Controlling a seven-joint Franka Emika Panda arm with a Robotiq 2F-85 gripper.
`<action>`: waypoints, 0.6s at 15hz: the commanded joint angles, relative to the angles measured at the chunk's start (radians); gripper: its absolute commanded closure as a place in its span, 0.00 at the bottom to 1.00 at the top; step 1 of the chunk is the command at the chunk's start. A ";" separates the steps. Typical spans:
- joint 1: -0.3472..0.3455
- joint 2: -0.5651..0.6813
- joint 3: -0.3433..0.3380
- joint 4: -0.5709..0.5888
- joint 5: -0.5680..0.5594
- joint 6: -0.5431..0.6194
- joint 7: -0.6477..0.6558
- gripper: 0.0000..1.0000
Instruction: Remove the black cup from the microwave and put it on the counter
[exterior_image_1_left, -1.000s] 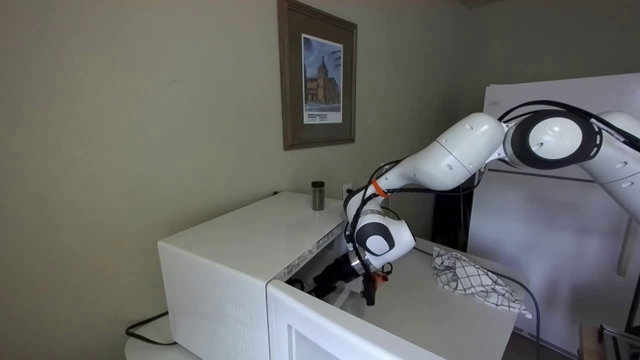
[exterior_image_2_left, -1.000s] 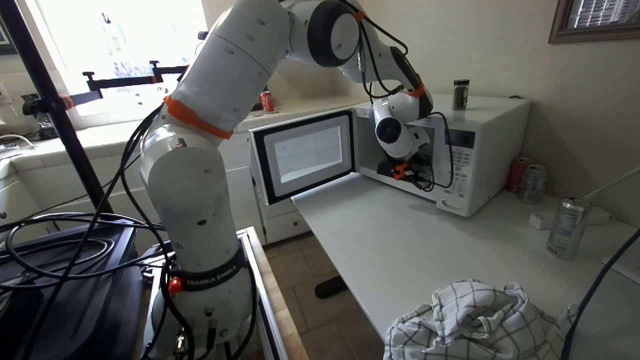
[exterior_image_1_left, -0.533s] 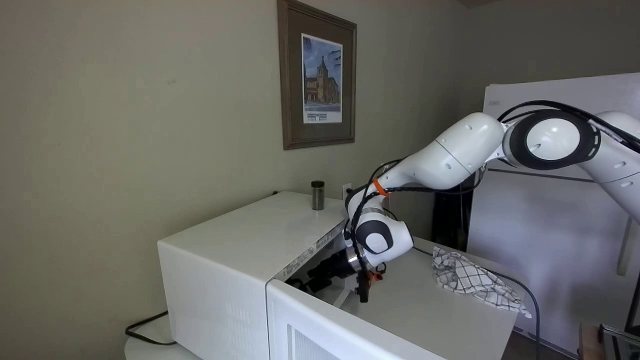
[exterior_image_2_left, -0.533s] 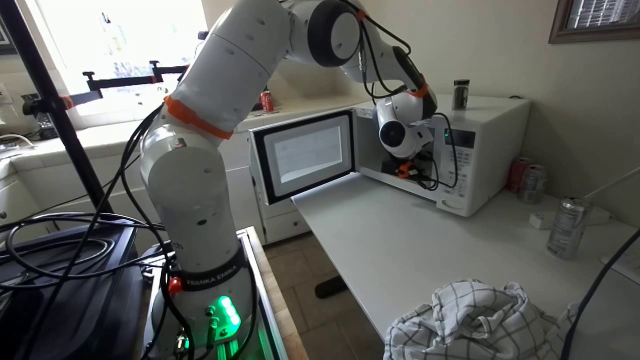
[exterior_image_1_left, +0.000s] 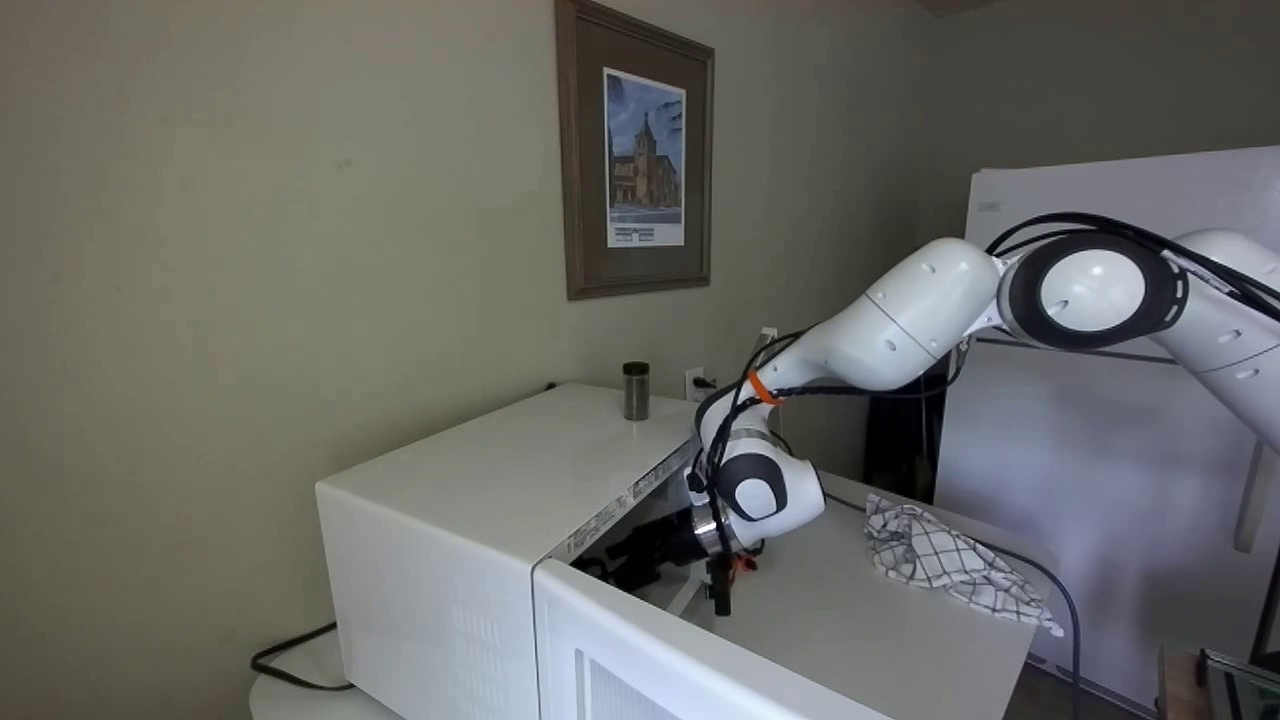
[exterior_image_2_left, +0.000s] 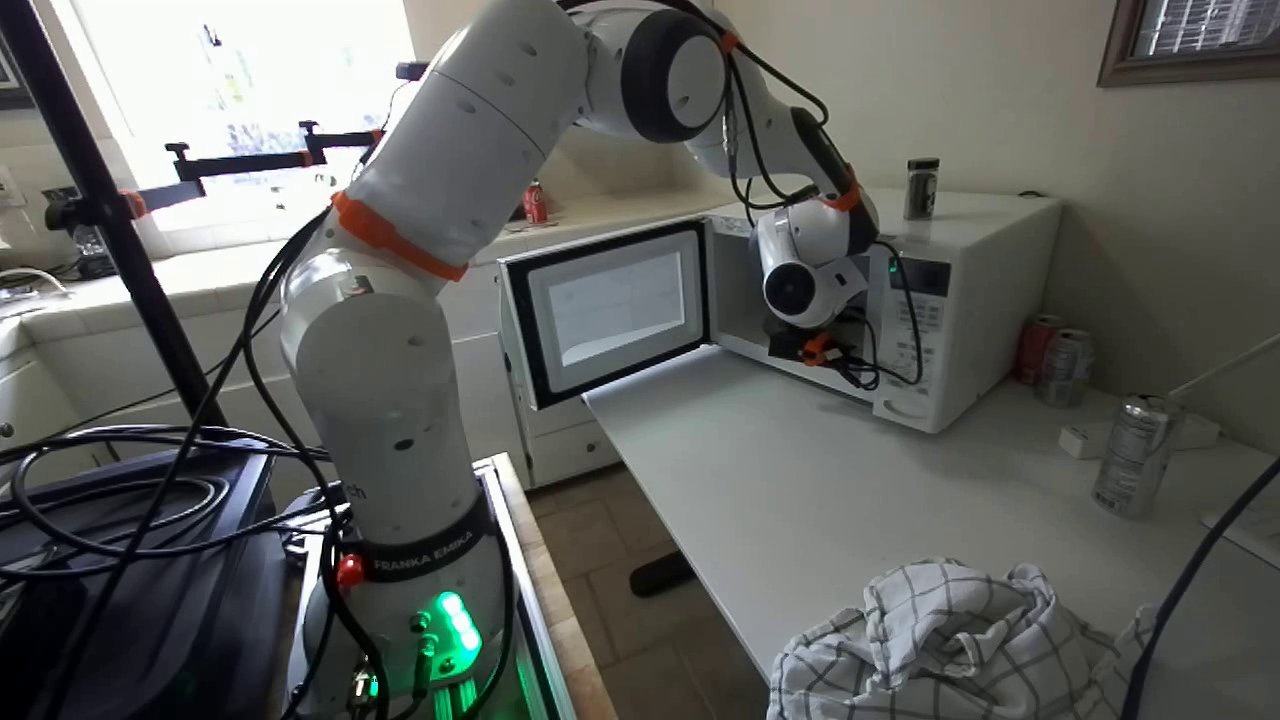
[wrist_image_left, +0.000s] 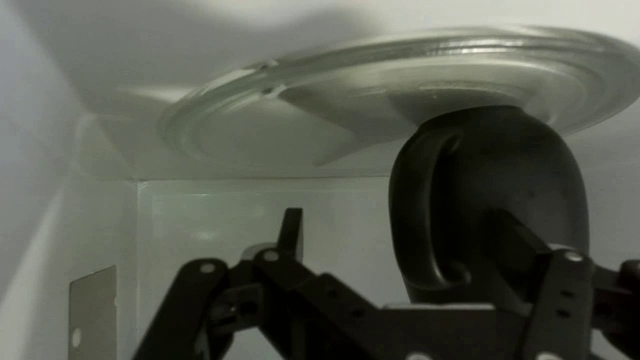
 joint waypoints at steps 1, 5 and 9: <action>0.056 0.012 -0.075 0.007 0.022 -0.067 -0.036 0.38; 0.138 0.007 -0.172 -0.014 0.019 -0.134 -0.028 0.70; 0.175 0.011 -0.206 -0.027 -0.003 -0.147 -0.024 1.00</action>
